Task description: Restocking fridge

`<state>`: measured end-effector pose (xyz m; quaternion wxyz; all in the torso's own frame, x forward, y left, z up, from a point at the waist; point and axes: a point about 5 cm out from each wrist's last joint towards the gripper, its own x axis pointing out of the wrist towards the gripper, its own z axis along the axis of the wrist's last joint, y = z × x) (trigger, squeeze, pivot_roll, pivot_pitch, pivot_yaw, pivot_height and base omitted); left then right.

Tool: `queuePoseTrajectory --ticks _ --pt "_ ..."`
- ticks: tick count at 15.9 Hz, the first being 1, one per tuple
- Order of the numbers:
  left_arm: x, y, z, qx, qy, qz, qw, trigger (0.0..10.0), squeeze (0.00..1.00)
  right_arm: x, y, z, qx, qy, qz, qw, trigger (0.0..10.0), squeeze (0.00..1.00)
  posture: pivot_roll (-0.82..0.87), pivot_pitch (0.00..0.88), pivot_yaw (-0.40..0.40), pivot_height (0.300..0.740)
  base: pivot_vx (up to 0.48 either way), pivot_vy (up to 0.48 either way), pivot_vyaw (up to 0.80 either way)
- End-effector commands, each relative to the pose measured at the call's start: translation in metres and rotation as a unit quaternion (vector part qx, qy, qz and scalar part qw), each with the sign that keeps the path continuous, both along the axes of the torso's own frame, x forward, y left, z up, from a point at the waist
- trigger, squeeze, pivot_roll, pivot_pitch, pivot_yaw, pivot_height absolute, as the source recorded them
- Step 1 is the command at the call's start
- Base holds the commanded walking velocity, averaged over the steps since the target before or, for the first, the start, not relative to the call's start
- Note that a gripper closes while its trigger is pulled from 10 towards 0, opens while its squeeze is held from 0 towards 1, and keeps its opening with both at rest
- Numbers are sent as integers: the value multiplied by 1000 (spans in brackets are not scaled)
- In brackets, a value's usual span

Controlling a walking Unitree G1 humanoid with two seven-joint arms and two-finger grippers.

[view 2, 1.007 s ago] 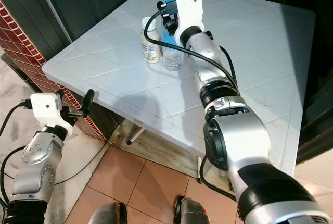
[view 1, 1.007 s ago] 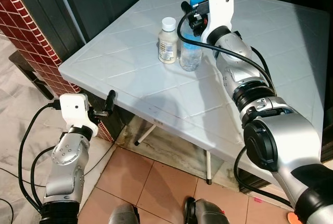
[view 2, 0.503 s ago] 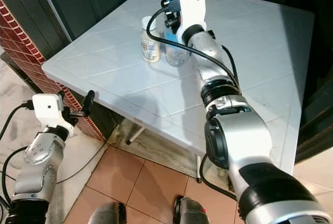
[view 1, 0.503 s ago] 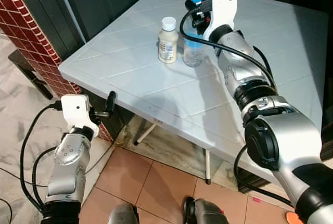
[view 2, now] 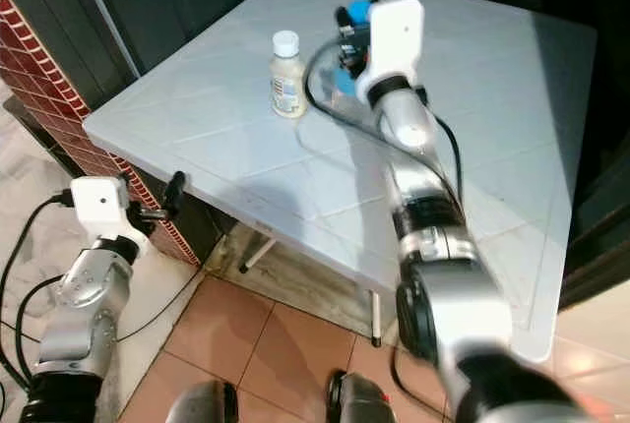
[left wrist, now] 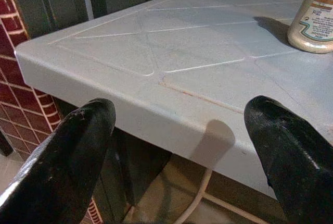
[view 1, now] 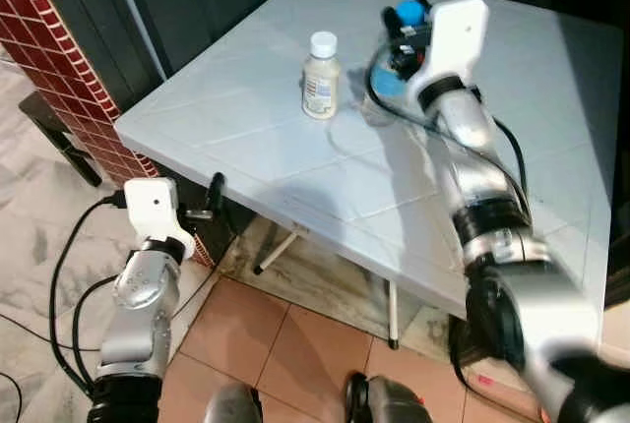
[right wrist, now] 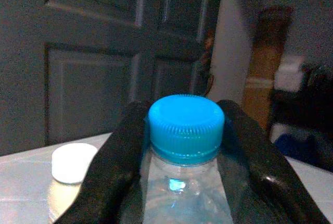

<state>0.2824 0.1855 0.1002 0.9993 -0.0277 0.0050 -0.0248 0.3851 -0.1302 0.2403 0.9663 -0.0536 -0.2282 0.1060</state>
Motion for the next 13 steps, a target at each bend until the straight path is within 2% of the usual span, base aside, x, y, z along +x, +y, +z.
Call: queuePoseTrajectory --ticks 1,2,5,13 --pt "0 1 -4 2 8 6 1000 10000 0 -8 2 14 -6 -37 0 999 10000 0 31 21 5 740 0 0 0" --pt "4 -1 -2 2 1 6 1000 10000 0 -19 0 14 -17 -49 -6 999 10000 0 18 12 4 740 0 0 0" --pt "9 -4 -1 7 -6 8 1000 10000 0 -27 1 19 -24 -58 -8 998 10000 0 9 2 -2 740 0 0 0" --pt "11 -4 -4 5 -7 16 1000 10000 0 -33 4 15 -16 -25 -9 1000 10000 0 7 0 -14 740 0 0 0"
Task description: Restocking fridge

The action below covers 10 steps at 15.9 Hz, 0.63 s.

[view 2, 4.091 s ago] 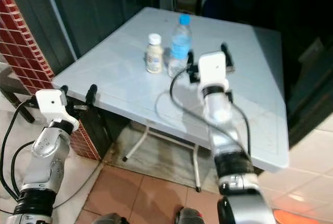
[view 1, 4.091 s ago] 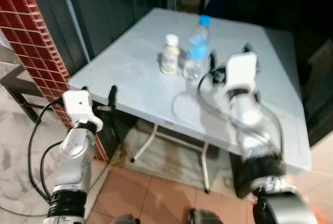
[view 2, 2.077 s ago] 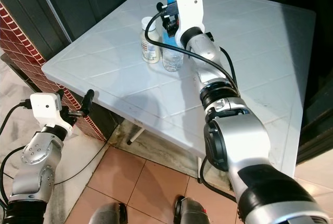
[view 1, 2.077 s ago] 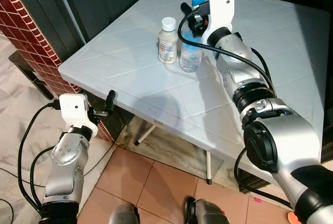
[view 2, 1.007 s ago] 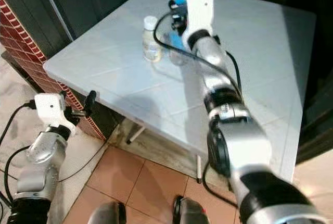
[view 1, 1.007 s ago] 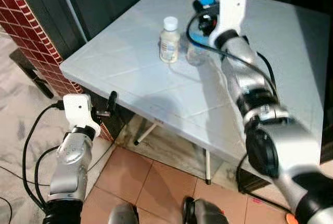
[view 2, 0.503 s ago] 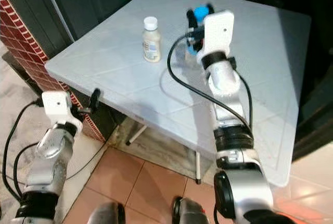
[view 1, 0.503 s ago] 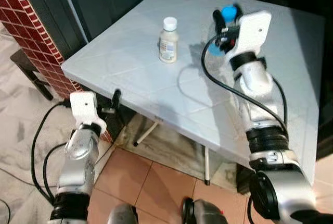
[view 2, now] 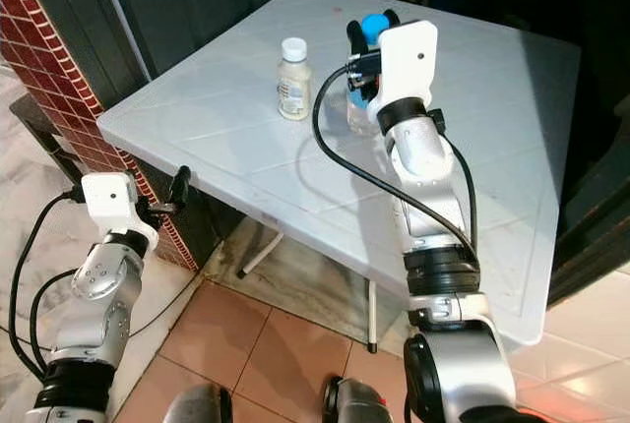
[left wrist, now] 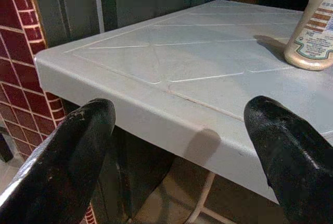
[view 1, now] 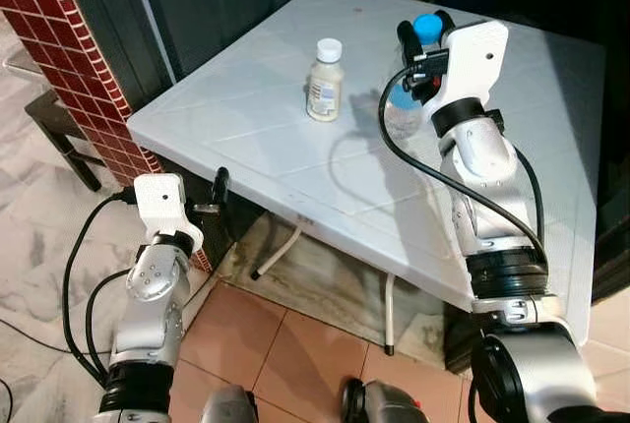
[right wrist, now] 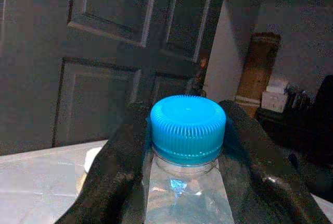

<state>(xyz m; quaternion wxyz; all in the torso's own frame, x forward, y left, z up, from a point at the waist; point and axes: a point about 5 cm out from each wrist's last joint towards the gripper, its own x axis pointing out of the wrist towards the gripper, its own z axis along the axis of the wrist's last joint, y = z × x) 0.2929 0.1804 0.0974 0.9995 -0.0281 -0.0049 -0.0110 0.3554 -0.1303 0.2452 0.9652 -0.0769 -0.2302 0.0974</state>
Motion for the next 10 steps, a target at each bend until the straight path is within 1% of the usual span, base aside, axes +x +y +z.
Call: queuePoseTrajectory --ticks 1,10 --pt "1 2 -1 6 2 2 1000 10000 0 -4 4 10 4 -19 5 1000 10000 0 6 0 -14 740 0 0 0" --pt "2 3 -2 7 2 9 1000 10000 0 -3 3 10 4 -8 2 1000 10000 0 7 0 -18 740 -266 0 0"
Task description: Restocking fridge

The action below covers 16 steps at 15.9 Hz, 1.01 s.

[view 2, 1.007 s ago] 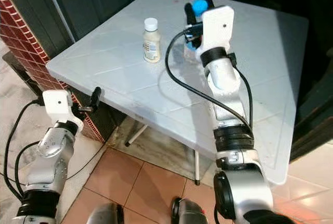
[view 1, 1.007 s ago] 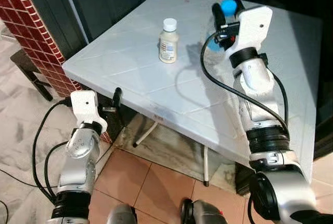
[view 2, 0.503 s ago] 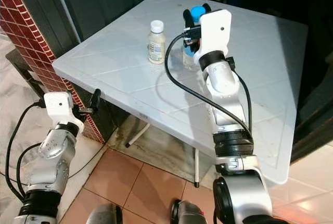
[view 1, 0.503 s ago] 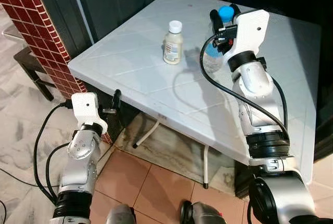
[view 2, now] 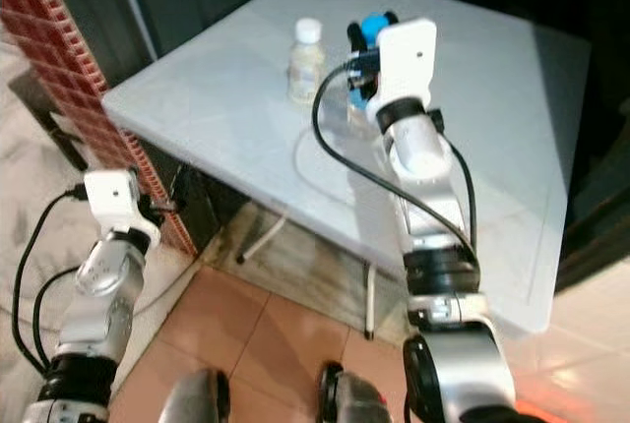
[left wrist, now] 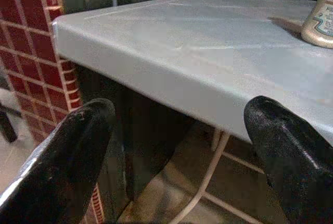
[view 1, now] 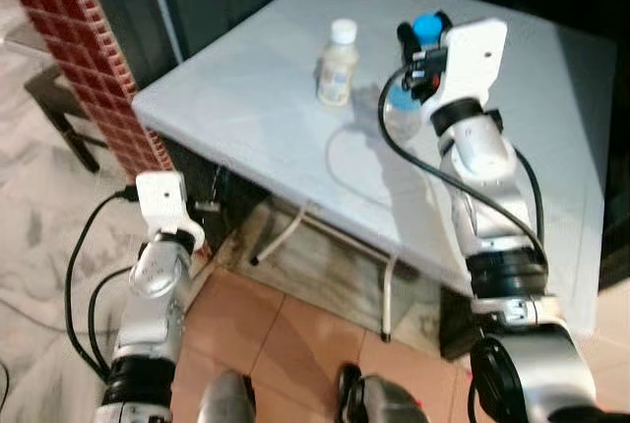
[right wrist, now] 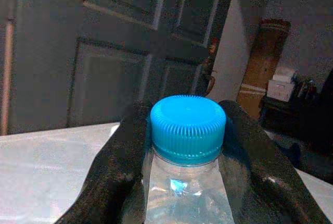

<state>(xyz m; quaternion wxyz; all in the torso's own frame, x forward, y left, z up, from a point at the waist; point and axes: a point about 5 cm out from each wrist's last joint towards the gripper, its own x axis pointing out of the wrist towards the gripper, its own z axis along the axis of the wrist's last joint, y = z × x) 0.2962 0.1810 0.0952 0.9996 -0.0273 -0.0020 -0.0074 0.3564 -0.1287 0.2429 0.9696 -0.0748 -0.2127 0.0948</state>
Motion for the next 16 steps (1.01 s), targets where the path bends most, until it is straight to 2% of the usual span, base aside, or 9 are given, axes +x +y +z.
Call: queuePoseTrajectory --ticks 1,12,16 --pt "-1 3 0 6 -1 6 1000 10000 0 -4 2 12 4 -25 6 1000 10000 0 8 1 -17 740 -285 0 0" --pt "-1 4 1 12 -1 4 1000 10000 0 -4 3 9 8 -17 9 1000 10000 0 14 11 -13 740 -280 0 0" --pt "-1 4 0 13 1 4 1000 10000 0 -5 10 5 12 -5 31 999 10000 0 15 9 -14 740 -280 0 0"
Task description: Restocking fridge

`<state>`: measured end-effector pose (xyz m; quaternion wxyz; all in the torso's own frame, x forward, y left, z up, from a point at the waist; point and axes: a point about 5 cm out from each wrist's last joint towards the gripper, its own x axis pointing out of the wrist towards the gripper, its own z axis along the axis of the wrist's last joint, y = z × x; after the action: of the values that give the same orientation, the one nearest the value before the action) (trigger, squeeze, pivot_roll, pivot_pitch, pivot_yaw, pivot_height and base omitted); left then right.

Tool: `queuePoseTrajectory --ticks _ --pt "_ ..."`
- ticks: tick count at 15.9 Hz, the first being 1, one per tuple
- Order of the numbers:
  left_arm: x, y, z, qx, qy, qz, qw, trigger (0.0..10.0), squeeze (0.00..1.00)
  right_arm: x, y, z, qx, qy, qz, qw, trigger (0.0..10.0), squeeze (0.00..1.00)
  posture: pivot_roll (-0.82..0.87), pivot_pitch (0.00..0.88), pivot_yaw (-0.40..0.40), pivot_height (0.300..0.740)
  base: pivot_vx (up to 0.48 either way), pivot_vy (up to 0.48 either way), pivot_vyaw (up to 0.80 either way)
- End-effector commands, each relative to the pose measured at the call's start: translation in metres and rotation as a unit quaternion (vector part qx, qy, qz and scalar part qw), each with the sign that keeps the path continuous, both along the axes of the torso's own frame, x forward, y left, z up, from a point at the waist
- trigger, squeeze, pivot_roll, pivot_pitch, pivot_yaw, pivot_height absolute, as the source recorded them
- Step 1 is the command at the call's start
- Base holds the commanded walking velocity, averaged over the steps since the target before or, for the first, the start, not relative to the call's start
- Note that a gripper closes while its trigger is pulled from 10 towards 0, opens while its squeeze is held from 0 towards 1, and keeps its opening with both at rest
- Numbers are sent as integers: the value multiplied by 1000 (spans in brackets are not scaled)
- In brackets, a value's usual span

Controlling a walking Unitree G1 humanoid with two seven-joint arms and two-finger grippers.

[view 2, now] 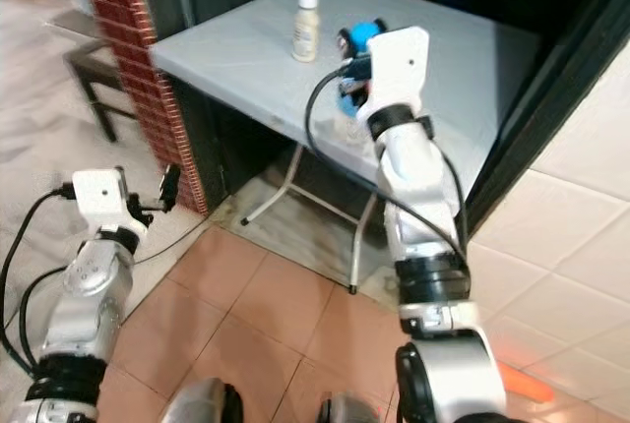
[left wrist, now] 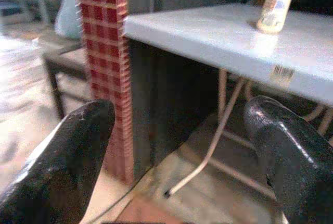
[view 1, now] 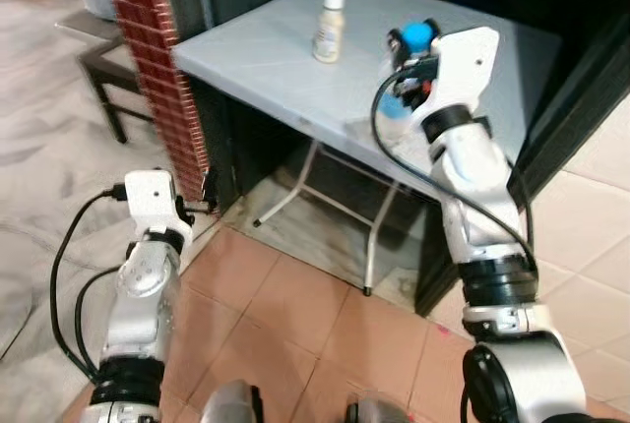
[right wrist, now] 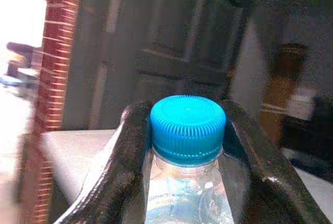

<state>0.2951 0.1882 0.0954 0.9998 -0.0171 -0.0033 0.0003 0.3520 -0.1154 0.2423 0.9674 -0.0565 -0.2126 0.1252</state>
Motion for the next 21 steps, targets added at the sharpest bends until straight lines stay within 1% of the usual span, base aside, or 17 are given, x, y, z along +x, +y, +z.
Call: queuePoseTrajectory --ticks 1,4,6,7,8,9,10,12,13,14,16,18,19,20,21 --pt "0 -2 0 3 2 -3 1000 10000 0 -1 -1 3 2 -4 6 1000 10000 0 15 8 -14 740 -281 0 0" --pt "0 -2 0 5 2 -2 1000 10000 0 -4 6 -4 6 13 30 999 10000 0 16 8 -17 740 -285 0 0" --pt "0 -1 -1 6 2 -1 1000 10000 0 -5 5 -10 19 31 29 999 10000 0 19 8 -18 740 -277 0 0" --pt "-1 1 -1 7 2 1 1000 10000 0 -6 -1 -22 26 53 22 998 10000 0 20 7 -16 740 -240 0 0" --pt "-3 2 -2 8 3 1 1000 10000 0 -8 -4 -29 27 63 20 997 10000 0 23 5 -13 740 0 0 0" --pt "-6 4 -3 10 4 3 1000 10000 0 -11 -8 -38 19 76 18 997 10000 0 23 4 -11 740 0 0 0" --pt "-10 6 -5 18 8 7 1000 10000 0 -13 -11 -44 18 86 16 996 10000 0 25 4 -5 740 0 0 0" --pt "-19 11 -8 29 15 9 999 10000 0 -19 -17 -53 -3 96 21 995 10000 0 27 1 5 740 0 0 0" --pt "-24 16 -11 31 21 17 999 10000 0 -23 -21 -59 -35 98 24 994 10000 0 27 1 6 740 0 0 800" --pt "-28 17 -12 33 23 17 999 10000 0 -25 -22 -62 -39 104 30 993 10000 0 31 0 0 740 0 0 800" --pt "-32 22 -14 34 28 22 999 10000 0 -25 -23 -65 -22 110 17 994 10000 0 44 0 3 740 0 0 800" --pt "-35 27 -10 52 24 53 997 10000 0 -26 -23 -72 9 121 -14 993 10000 0 57 0 3 740 0 0 800" --pt "-39 32 -9 67 22 72 995 10000 0 -32 -21 -79 11 125 -24 992 10000 0 59 0 5 740 0 0 800" --pt "-41 34 -10 67 22 80 994 10000 0 -34 -21 -82 11 127 -26 992 10000 0 57 0 7 740 0 0 800" --pt "-44 36 -12 67 25 95 993 10000 0 -41 -21 -89 6 134 -23 991 10000 0 57 0 5 740 0 0 800"
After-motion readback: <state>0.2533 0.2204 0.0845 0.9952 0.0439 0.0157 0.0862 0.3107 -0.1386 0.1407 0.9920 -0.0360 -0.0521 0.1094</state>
